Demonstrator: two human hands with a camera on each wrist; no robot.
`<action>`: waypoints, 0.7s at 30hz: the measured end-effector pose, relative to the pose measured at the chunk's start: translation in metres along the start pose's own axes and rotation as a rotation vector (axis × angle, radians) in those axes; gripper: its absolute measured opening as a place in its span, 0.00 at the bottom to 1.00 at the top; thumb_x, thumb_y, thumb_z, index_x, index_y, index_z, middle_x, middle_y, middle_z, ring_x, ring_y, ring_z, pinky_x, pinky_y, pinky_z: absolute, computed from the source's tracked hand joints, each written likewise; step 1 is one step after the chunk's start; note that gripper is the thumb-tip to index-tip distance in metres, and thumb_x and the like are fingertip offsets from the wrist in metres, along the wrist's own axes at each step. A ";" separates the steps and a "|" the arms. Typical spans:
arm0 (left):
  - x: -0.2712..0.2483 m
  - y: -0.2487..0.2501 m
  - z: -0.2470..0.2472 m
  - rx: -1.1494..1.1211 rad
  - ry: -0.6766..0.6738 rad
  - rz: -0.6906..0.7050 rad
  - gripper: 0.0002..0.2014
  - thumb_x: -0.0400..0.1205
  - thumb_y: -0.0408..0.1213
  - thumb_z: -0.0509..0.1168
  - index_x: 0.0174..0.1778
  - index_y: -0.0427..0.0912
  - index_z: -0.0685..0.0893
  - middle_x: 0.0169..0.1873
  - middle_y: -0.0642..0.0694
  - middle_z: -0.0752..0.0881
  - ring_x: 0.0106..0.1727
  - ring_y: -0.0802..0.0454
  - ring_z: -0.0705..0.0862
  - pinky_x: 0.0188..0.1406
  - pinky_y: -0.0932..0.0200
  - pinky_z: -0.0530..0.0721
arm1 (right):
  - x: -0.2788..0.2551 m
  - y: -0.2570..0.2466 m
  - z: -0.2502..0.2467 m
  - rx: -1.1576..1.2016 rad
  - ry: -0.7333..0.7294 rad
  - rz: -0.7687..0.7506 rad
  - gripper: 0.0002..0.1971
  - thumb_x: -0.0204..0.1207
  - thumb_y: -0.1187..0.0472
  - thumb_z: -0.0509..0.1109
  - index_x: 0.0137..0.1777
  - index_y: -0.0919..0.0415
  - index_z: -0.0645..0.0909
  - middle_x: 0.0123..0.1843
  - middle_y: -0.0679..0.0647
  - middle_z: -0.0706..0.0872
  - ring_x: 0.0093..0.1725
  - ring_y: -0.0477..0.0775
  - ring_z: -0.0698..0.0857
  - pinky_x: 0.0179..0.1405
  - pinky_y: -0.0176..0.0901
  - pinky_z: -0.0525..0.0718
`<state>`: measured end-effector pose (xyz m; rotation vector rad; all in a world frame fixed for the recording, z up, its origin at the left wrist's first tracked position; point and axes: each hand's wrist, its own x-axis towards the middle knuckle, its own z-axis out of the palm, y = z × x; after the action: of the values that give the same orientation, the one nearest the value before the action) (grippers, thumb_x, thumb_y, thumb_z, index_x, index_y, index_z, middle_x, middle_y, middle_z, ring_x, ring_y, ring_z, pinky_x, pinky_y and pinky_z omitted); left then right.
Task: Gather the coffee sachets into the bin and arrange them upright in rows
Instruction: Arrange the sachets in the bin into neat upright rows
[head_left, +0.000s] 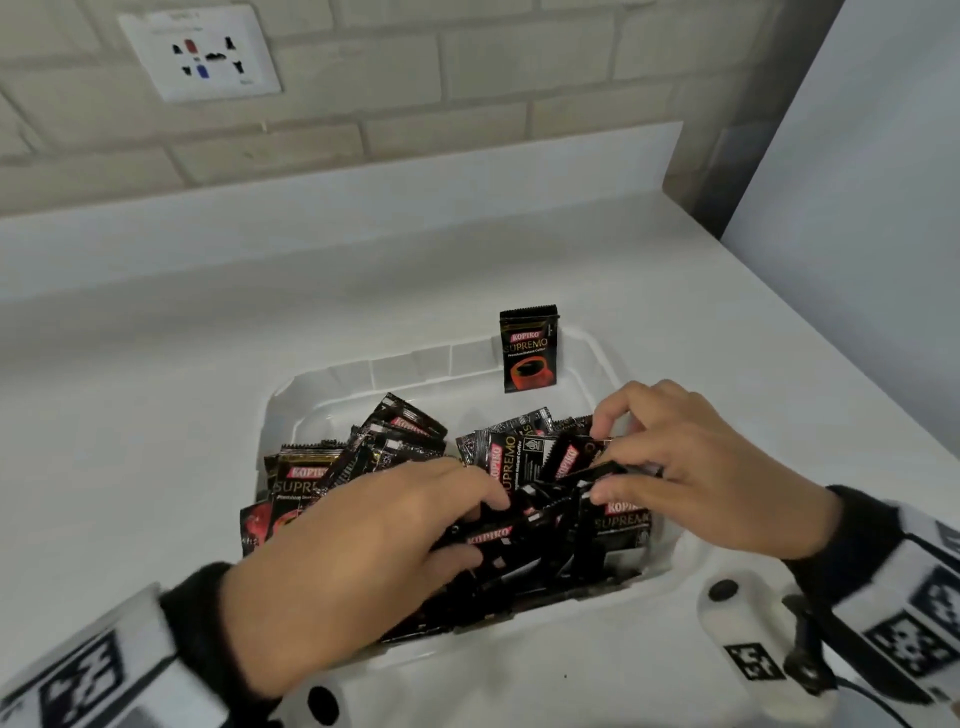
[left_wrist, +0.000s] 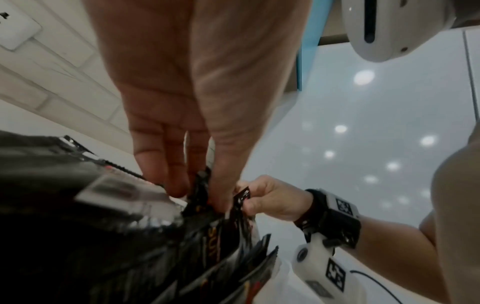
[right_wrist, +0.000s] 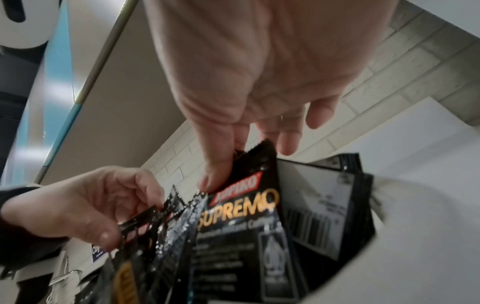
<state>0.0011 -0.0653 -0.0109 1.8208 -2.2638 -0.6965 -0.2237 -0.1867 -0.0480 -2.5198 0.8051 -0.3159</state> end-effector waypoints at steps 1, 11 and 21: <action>0.002 0.000 0.000 -0.005 0.009 -0.011 0.19 0.80 0.48 0.66 0.63 0.66 0.67 0.45 0.83 0.72 0.48 0.87 0.69 0.43 0.81 0.70 | 0.000 0.002 -0.001 -0.008 0.017 -0.005 0.30 0.65 0.27 0.55 0.28 0.54 0.81 0.51 0.33 0.75 0.51 0.38 0.69 0.54 0.43 0.68; 0.004 -0.010 0.004 -0.065 0.005 -0.090 0.12 0.79 0.43 0.68 0.42 0.65 0.71 0.40 0.62 0.82 0.42 0.75 0.77 0.39 0.76 0.73 | -0.002 0.000 -0.006 -0.103 -0.166 -0.002 0.22 0.61 0.25 0.53 0.33 0.43 0.71 0.47 0.33 0.73 0.49 0.38 0.69 0.52 0.31 0.64; -0.002 -0.010 0.003 -0.088 -0.005 -0.116 0.09 0.79 0.43 0.67 0.52 0.61 0.78 0.43 0.89 0.69 0.42 0.79 0.75 0.38 0.79 0.72 | 0.000 0.005 -0.013 -0.082 -0.180 -0.056 0.24 0.64 0.30 0.54 0.36 0.50 0.76 0.32 0.42 0.78 0.37 0.43 0.79 0.43 0.33 0.63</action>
<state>0.0094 -0.0641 -0.0181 1.9221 -2.1083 -0.8072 -0.2303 -0.1948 -0.0394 -2.6052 0.6904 -0.0736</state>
